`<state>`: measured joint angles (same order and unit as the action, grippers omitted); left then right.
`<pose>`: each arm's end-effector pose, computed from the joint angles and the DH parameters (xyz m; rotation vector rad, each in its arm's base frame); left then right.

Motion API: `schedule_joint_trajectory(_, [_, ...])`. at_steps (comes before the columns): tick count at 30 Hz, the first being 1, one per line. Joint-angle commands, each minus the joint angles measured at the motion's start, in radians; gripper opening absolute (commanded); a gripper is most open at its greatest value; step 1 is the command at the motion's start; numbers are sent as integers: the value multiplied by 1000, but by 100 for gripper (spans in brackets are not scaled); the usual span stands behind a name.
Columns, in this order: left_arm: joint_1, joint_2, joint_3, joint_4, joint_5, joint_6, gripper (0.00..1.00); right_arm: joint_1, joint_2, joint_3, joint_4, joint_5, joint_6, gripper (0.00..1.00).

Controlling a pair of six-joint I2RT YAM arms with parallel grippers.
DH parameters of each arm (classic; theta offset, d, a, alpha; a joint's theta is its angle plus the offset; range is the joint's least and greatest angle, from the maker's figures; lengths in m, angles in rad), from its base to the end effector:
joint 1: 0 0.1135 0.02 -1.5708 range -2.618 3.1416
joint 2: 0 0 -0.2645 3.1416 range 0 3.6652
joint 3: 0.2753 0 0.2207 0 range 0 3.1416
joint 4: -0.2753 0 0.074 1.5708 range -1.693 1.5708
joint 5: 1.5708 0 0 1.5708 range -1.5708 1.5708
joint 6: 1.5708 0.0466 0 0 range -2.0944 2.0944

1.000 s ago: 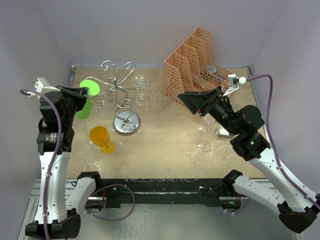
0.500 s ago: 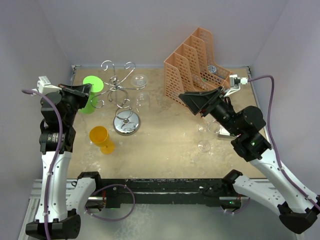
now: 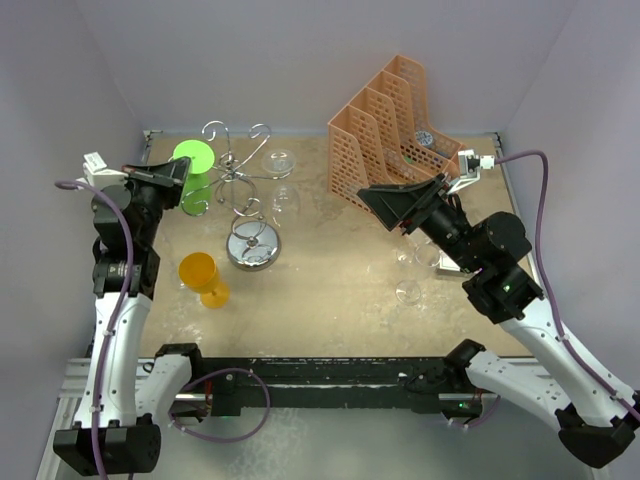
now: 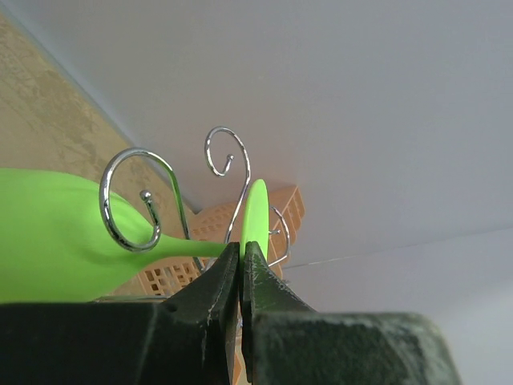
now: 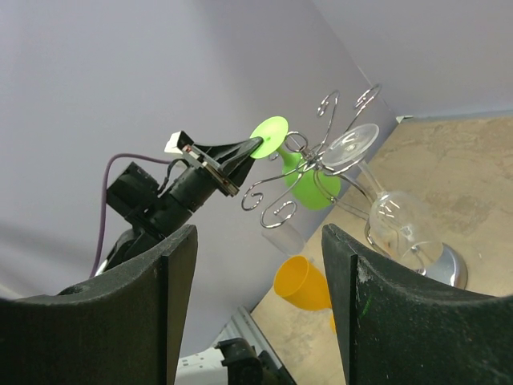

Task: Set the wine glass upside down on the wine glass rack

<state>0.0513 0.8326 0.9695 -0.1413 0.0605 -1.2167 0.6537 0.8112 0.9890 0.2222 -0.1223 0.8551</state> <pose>0.1647 0.0056 0.3970 -0.9417 1.3652 -0.9501 0.1133 0.0939 0.4487 0.0111 1.2929 1.3875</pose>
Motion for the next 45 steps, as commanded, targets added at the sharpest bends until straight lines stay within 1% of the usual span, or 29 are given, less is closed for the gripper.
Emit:
schedule_joint_trajectory(1, [2,15,10,133,5,-23,0,1,-5,42,31,1,-21,65])
schedule_joint_trajectory(5, [2,26,16,129,-37,1,0,1,-9,44,30,2,-21,65])
schedule_joint_trajectory(11, [3,58,27,161,-33,0,0,1,-10,41,26,11,-23,65])
schedule_joint_trajectory(14, [4,60,36,159,-56,15,0,1,-8,42,26,8,-24,65])
schedule_joint_trajectory(18, [4,61,84,97,-106,73,0,0,-13,38,23,11,-25,65])
schedule_joint_trajectory(22, [4,78,113,65,-109,107,0,1,-22,36,12,21,-32,65])
schedule_joint_trajectory(29, [5,87,144,3,-154,152,0,1,-41,29,2,30,-31,66])
schedule_joint_trajectory(34, [5,86,155,-20,-142,161,0,1,-43,33,-6,32,-34,66])
schedule_joint_trajectory(42, [5,56,164,-71,-179,190,0,1,-38,29,-1,24,-32,66])
schedule_joint_trajectory(45, [5,42,159,-76,-160,175,0,1,-39,31,-1,22,-31,66])
